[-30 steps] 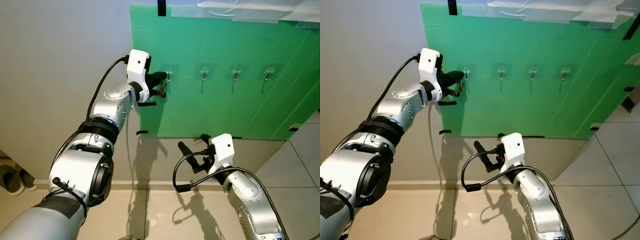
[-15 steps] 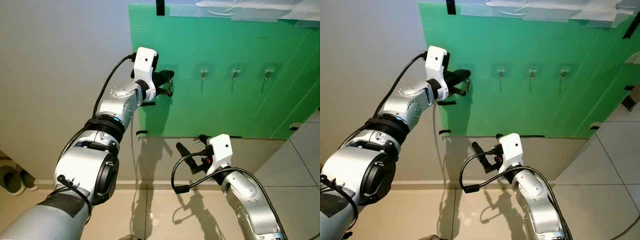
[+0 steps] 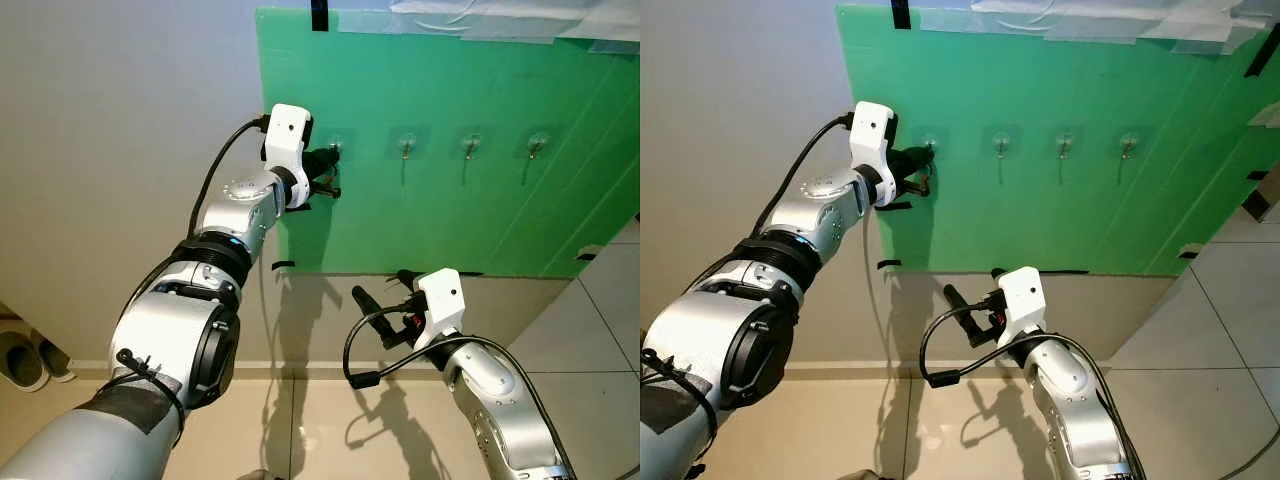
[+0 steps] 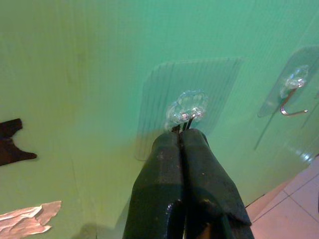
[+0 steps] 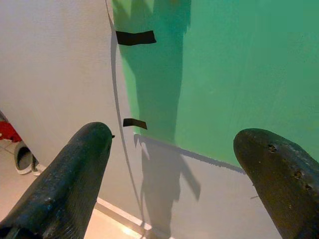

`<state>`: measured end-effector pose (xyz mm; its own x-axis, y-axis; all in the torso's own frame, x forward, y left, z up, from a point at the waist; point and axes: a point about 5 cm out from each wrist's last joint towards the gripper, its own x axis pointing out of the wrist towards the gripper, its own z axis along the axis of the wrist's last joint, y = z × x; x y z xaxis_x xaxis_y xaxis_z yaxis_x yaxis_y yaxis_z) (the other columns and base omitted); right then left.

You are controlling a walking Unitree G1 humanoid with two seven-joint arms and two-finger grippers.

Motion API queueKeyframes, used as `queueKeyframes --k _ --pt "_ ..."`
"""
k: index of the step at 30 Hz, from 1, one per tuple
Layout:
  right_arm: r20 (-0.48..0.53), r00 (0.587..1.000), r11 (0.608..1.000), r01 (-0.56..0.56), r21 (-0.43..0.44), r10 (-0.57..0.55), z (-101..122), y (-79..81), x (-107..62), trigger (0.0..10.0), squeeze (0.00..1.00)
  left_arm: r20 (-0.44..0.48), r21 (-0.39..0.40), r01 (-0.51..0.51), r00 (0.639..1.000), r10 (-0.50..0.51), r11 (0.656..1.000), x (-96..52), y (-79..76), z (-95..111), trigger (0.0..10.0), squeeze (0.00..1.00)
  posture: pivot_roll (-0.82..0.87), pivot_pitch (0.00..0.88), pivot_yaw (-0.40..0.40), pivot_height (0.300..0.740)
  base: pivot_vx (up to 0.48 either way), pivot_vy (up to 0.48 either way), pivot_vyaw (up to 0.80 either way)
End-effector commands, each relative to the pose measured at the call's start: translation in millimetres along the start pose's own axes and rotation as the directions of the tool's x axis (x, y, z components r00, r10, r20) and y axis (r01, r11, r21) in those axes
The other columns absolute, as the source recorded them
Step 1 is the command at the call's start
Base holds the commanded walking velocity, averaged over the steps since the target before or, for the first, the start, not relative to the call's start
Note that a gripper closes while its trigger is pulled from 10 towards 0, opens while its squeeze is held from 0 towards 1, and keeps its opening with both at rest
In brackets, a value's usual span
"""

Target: Hang keys on a hook

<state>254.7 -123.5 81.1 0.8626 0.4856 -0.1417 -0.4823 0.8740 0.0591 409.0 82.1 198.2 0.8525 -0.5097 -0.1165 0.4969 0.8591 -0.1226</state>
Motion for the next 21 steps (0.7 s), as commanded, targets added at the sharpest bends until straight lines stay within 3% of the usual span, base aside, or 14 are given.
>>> queueKeyframes --k 1,10,21 --pt "-0.014 1.0 1.0 -0.009 0.013 0.009 -3 0.7 -1.4 10.0 0.21 0.01 0.0 -0.013 1.0 0.013 1.0 2.7 -2.0 10 10.0 0.0 -0.13 0.0 0.071 0.74 0.0 0.0 0.0" --pt "-0.018 1.0 1.0 -0.011 0.013 0.011 -4 0.7 -1.1 10.0 0.21 0.007 -0.002 -0.049 0.999 0.049 0.999 2.7 -0.5 7 10.0 0.0 -0.14 0.0 0.073 0.74 0.0 0.0 0.0" --pt "-0.021 1.0 1.0 -0.009 0.013 0.009 -5 -0.1 -2.8 10.0 0.2 0.097 0.016 -0.051 0.994 0.049 0.999 1.9 0.1 22 10.0 0.0 -0.14 0.0 0.068 0.74 0.0 0.0 0.0"
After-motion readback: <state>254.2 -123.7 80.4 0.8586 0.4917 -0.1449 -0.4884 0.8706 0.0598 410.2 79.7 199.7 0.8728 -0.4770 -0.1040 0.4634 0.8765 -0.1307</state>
